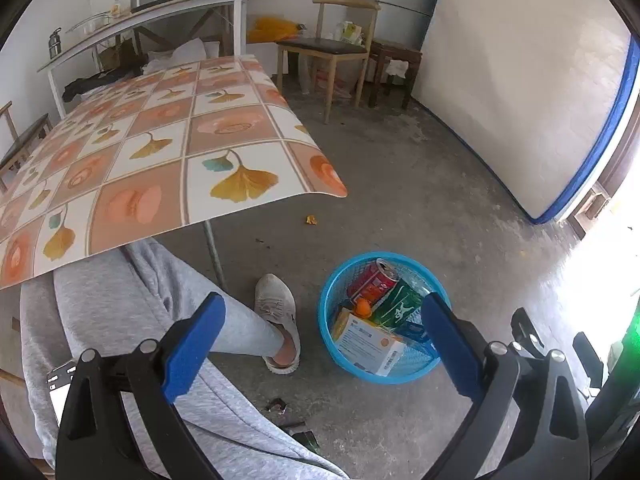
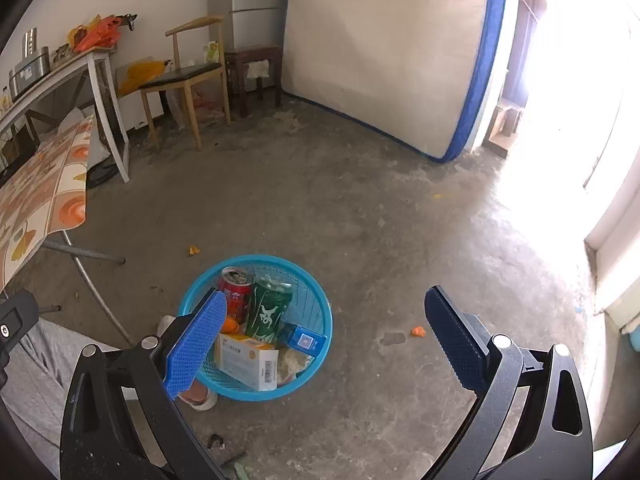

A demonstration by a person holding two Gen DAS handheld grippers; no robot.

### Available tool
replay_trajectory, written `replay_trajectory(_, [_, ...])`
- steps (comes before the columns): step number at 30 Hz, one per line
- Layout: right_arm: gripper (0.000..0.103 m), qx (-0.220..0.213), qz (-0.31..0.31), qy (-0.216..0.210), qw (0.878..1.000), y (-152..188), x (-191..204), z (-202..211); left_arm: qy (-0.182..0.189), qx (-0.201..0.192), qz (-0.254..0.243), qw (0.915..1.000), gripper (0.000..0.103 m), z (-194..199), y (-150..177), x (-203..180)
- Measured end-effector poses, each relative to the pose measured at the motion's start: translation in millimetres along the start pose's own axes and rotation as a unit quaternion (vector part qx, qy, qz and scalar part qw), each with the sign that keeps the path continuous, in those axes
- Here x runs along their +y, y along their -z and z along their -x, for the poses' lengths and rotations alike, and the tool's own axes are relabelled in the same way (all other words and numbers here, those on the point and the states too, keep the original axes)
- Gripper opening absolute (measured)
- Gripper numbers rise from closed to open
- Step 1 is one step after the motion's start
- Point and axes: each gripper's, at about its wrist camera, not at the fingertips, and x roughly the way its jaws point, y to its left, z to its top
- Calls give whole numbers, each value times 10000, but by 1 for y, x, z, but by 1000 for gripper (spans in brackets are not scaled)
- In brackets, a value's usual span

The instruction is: Collect trash

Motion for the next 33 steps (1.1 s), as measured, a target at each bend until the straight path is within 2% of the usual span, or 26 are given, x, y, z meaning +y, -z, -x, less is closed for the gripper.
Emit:
replay_trajectory(10, [95,13,-29,59,10000,0,-1,-1,122,19,-239,9996,96,-6,0,-11])
replay_trajectory(20, [95,58,-235,220,9995,2,-10,-4,510,52,-556,9971,96,-19,-7,-33])
replay_trajectory(24, [95,86,-440,332,9984,2,-23,-7,728,175,-862,9935,96,-24,-5,-46])
replay_trajectory(26, [95,82,-498,400,9979,2,-27,-8,832,125,-1024,9912,96,-24,-6,-51])
replay_trajectory(29, [95,5,-589,495,9970,0,-35,-8,794,-10,-1403,9869,96,-28,-9,-63])
replay_trajectory(31, [95,-22,-577,547,9968,0,-36,-9,857,135,-1498,9849,96,-39,-9,-68])
replay_trajectory(33, [95,36,-565,599,9966,2,-39,-13,920,462,-1506,9832,96,-52,-4,-68])
